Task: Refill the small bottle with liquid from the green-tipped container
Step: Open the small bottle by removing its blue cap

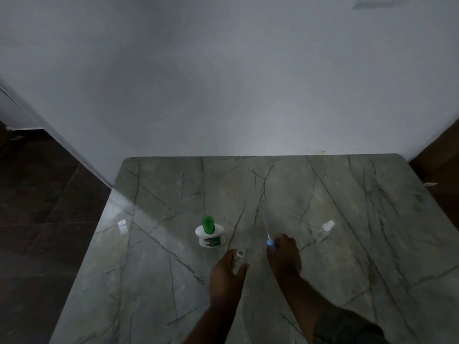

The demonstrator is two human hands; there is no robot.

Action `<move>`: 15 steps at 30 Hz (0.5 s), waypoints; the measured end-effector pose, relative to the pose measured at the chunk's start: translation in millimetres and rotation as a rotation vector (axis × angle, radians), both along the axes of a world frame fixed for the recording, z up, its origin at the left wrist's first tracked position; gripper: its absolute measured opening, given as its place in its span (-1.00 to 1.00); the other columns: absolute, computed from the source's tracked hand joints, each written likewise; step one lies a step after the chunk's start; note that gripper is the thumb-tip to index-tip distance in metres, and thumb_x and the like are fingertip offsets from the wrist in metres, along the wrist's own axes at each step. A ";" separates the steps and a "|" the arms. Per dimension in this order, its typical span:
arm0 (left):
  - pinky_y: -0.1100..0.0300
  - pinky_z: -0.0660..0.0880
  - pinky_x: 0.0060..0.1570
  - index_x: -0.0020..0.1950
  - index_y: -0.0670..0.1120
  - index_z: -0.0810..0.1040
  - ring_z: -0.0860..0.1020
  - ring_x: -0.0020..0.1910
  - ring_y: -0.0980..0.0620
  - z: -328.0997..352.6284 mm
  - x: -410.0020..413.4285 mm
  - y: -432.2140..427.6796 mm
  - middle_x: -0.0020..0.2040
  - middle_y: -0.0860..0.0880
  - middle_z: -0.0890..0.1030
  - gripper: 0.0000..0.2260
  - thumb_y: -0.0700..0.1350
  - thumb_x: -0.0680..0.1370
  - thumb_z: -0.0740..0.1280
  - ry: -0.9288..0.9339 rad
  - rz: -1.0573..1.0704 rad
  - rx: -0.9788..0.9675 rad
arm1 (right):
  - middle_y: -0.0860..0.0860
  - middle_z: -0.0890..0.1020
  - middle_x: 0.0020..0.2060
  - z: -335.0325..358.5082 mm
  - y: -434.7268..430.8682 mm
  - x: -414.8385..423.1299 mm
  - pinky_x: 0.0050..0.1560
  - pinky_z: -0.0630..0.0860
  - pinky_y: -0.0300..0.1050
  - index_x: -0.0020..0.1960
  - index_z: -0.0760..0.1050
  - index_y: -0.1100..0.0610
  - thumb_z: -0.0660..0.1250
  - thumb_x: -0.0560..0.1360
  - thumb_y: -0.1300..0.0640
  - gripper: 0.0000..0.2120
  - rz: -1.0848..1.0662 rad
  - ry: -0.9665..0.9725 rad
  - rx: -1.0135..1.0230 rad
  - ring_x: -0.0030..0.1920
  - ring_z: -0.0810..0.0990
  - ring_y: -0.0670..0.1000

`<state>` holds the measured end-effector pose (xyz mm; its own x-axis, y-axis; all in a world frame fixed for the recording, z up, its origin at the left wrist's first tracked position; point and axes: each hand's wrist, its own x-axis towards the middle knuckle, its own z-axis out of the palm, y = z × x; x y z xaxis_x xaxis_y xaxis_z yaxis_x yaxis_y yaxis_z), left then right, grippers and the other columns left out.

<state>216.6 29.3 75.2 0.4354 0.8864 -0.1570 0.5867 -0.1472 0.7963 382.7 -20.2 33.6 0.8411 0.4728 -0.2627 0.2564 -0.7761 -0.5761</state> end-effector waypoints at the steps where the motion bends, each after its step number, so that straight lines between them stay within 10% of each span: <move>1: 0.59 0.42 -0.18 -0.01 0.36 0.49 0.52 -0.02 0.46 -0.5 0.4 0.3 -0.13 0.48 0.54 -0.69 0.01 0.42 0.51 -0.003 -0.001 0.003 | 0.04 0.48 0.02 0.0 -0.5 2.0 -0.09 0.46 -0.08 0.06 0.47 0.03 0.31 0.50 -0.05 -0.79 -0.004 -0.007 -0.019 0.02 0.53 0.11; 15: 0.57 0.40 -0.14 0.11 0.12 0.59 0.53 -0.12 0.42 8.8 4.9 4.5 -0.09 0.28 0.60 -0.72 -0.03 0.43 0.52 0.005 0.011 0.003 | 0.02 0.48 0.11 -8.1 -11.2 5.7 -0.01 0.53 -0.03 0.20 0.40 -0.02 0.41 0.40 -0.08 -0.57 -0.042 -0.059 -0.049 0.06 0.51 0.05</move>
<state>221.5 33.8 84.0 0.4247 0.8917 -0.1563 0.5920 -0.1429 0.7932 388.4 -31.4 25.5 0.8747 0.4245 -0.2338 0.2556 -0.8141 -0.5215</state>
